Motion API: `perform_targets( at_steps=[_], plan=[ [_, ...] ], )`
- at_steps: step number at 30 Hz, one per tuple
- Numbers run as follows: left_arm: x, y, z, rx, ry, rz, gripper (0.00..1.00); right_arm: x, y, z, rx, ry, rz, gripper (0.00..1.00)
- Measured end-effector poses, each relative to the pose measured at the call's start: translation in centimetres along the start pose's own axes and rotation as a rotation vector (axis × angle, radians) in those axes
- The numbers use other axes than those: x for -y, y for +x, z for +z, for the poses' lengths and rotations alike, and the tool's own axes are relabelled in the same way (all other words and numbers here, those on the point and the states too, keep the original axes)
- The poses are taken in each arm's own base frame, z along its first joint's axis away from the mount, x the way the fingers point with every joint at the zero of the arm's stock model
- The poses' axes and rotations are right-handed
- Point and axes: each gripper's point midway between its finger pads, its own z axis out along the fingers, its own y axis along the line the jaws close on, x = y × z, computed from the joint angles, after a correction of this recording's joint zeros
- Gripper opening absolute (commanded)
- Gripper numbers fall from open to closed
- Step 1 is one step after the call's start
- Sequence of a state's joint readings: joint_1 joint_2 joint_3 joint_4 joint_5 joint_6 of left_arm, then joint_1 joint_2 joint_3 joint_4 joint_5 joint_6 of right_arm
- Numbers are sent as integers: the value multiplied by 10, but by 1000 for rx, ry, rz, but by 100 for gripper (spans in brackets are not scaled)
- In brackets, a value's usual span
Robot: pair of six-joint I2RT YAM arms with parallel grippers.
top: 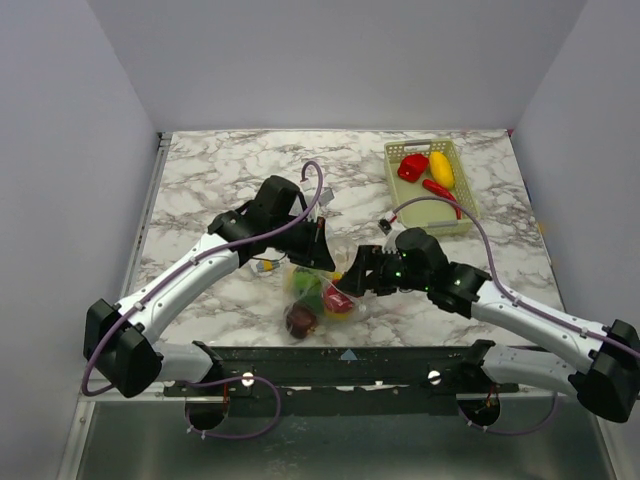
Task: Place the food in the zip-top bag and seal the zipper
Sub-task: Place the fake fruit in the zipper food storage bag.
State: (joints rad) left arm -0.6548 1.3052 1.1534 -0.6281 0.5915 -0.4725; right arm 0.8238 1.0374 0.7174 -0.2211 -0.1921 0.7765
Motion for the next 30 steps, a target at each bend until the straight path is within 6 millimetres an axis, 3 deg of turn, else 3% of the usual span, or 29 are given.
perform_targets(
  at_steps=[4,13,24,30],
  plan=[
    [2,-1,-3,8,4,7,0,0,10,5,-27,10,-13,99],
    [3,-1,-4,11,6,9,0,8,-16,-5,97,98,-5,98],
    [4,-1,-4,11,8,8,0,22,-82,-52,383,326,13,100],
    [4,-1,-4,12,10,7,0,46,-143,-74,530,499,18,100]
  ],
)
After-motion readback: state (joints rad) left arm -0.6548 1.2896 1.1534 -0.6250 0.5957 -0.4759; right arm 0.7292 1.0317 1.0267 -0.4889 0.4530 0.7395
